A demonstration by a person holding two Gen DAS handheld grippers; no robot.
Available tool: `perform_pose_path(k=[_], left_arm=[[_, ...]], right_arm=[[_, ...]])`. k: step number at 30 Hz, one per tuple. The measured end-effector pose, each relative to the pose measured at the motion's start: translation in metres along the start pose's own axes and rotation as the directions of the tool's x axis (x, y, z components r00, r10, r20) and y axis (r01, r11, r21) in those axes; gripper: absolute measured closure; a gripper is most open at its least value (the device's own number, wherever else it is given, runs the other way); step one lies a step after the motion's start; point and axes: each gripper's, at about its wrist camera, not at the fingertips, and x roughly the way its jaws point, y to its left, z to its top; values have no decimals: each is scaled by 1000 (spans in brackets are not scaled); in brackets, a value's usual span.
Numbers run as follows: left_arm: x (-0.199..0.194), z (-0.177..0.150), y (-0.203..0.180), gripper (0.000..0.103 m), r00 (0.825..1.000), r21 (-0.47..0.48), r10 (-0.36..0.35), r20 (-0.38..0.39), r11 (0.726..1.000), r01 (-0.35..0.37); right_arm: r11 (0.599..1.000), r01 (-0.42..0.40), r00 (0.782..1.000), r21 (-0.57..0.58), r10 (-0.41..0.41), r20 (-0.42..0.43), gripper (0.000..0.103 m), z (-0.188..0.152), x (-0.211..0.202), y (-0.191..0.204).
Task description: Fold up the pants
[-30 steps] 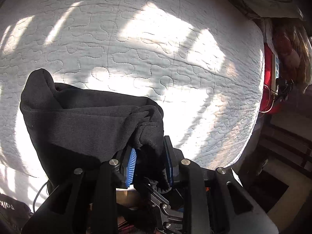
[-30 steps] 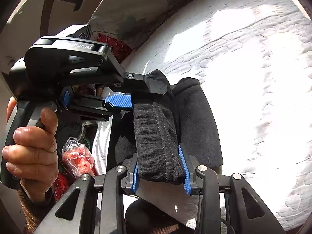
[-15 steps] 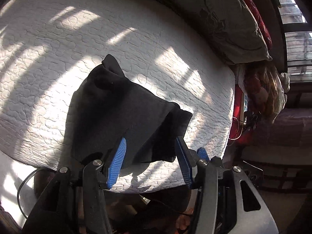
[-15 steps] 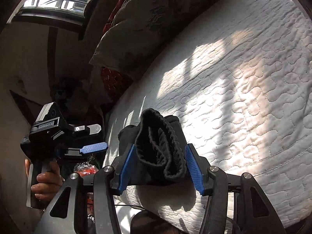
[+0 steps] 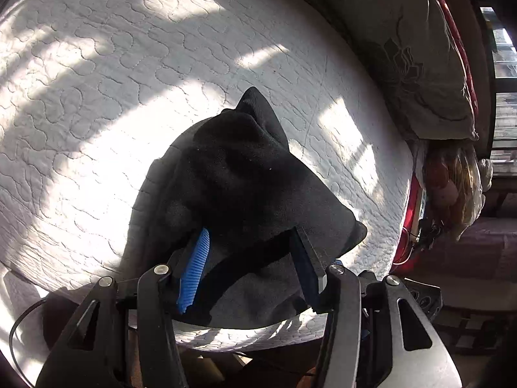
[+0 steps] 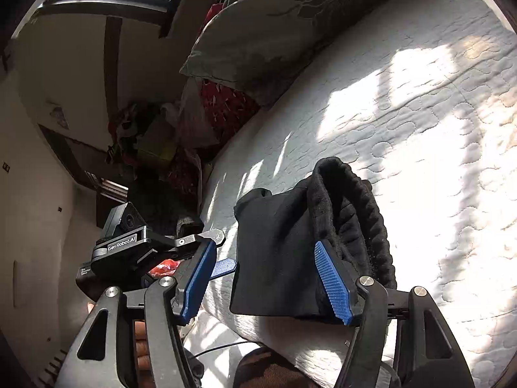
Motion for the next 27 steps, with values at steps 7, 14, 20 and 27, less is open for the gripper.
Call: perform_pose_path(k=[7,14,20,27], left_arm=[[-12,4,7,53,997,-10,-73,-2,997,73],[-36,-5,-12,51,988,67,-155,19,986,154],[19,-26,-26,51,996,142,-31,-79,989,43],[-17,-16,-43,51,997,226,-73,-5,971,73]], right_arm=[[996,77,996,38,-75,-46,39,7,-3,-32],[997,70,997,-33,-70,-10,34,11,-26,-13],[955,264,962,-132,-271,-35,55,4,-4,-18],[958,264,962,-110,-271,-47,55,-3,-8,-26]])
